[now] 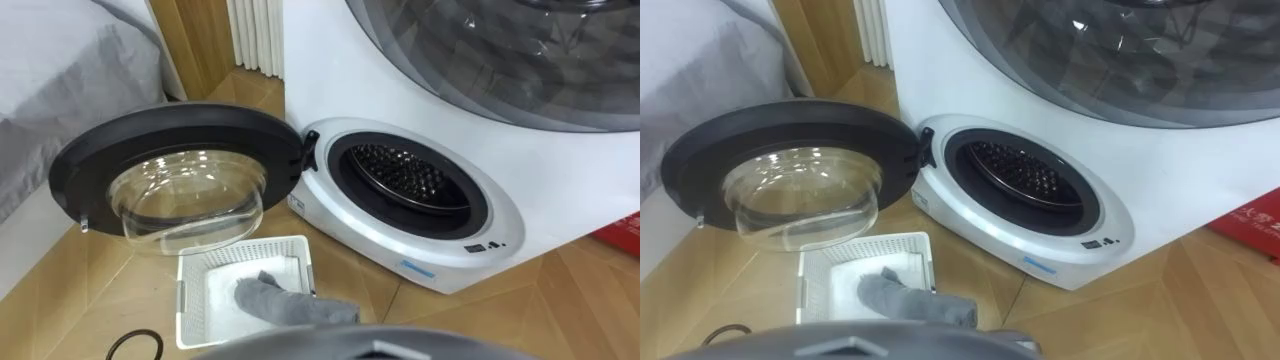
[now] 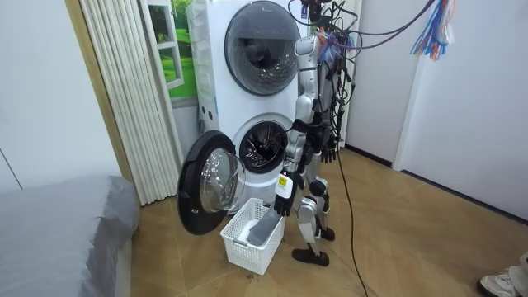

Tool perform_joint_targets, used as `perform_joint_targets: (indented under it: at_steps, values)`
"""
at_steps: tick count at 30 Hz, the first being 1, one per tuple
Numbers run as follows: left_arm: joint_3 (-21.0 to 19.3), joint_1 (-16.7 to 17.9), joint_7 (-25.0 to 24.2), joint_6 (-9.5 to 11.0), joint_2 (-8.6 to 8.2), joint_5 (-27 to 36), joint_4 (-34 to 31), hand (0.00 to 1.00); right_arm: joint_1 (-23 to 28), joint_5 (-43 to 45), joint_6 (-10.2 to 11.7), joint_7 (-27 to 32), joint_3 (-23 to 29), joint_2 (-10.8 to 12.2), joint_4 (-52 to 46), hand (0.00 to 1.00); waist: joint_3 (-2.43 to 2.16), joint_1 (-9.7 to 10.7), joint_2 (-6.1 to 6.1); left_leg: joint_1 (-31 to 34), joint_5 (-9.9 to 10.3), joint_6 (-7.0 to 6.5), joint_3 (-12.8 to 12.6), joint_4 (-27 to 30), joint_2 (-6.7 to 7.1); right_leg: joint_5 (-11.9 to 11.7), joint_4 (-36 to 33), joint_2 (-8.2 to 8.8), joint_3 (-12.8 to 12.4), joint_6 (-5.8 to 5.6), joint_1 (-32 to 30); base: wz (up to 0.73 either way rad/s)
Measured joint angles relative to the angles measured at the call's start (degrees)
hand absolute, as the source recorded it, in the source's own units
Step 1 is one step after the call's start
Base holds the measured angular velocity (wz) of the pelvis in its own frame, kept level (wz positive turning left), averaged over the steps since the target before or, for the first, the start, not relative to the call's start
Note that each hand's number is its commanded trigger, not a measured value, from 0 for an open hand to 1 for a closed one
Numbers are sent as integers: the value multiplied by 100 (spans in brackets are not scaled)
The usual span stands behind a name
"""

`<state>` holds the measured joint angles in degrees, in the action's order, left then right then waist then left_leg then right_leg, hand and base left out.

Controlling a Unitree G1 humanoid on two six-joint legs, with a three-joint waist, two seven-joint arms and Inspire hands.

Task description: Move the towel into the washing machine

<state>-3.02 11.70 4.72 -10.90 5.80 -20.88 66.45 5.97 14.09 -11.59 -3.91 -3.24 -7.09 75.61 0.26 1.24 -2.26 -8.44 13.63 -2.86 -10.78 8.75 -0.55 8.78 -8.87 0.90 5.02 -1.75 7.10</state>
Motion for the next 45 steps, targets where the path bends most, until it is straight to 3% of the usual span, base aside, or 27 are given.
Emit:
perform_joint_targets:
  at_steps: [12, 19, 21, 23, 27, 32, 35, 38, 45]
  values:
    - [145, -47, 126, 17, -1, -9, -1, 0, -42, -14, 42, 13, -14, -2, -4, 0, -15, -10, 58, 52, 0, 0, -18, 2, 0, 0, -7, -1, -39, 0, -84, 0]
    - [148, -379, 170, 165, 29, -402, -89, 0, -223, -55, 257, 76, -4, -12, 1, 0, -17, 7, 120, 452, -5, -4, 2, 141, 6, -3, -40, 12, -24, 5, -407, 2]
    - [146, -658, 271, 257, 33, -465, -143, 0, -331, -38, 302, 76, -56, -49, 3, 0, 7, 5, 138, 668, -17, -21, 29, 219, 11, -7, -91, 31, 3, 11, -599, 8]
    - [166, -1013, 477, 596, 32, -464, -250, 0, -482, -14, 431, 74, -140, -173, 5, 0, 48, -14, 190, 942, -46, -52, 29, 315, 36, -16, -131, 75, 23, 25, -863, 2]
    - [508, -1699, 752, 1006, 90, -436, -182, 0, -807, -26, 628, 95, -243, -267, 93, 0, 109, 6, 239, 1470, -107, -89, -6, 438, 42, -17, -444, 108, -23, 25, -1511, -8]
    - [1056, -2529, 1083, 1547, -109, -421, 454, 0, -1551, -162, 1003, 591, -501, -230, 240, 0, 176, 13, 222, 2100, -149, -102, -153, 597, 33, -31, -719, 110, -174, 48, -2286, -20]
    - [1224, -2805, 1091, 1683, -249, -446, 641, 0, -1819, -265, 1109, 697, -807, -219, 282, 0, 247, 41, 247, 2478, -149, -102, -104, 773, 9, -39, -867, 105, -181, 61, -2647, 1]
    - [1233, -2977, 1109, 1723, -254, -451, 756, 0, -1980, -431, 1198, 753, -845, -210, 228, 0, 332, 134, 219, 2910, -148, -101, -72, 1008, -22, -37, -1061, 104, -182, 65, -3055, 0]
    - [1245, -3504, 1262, 1775, -223, -547, 776, 0, -2236, -754, 1301, 837, -1032, -190, 41, 0, 415, 201, 129, 3947, -145, -99, -85, 1605, -83, -51, -1604, 102, -283, 101, -4105, -4]
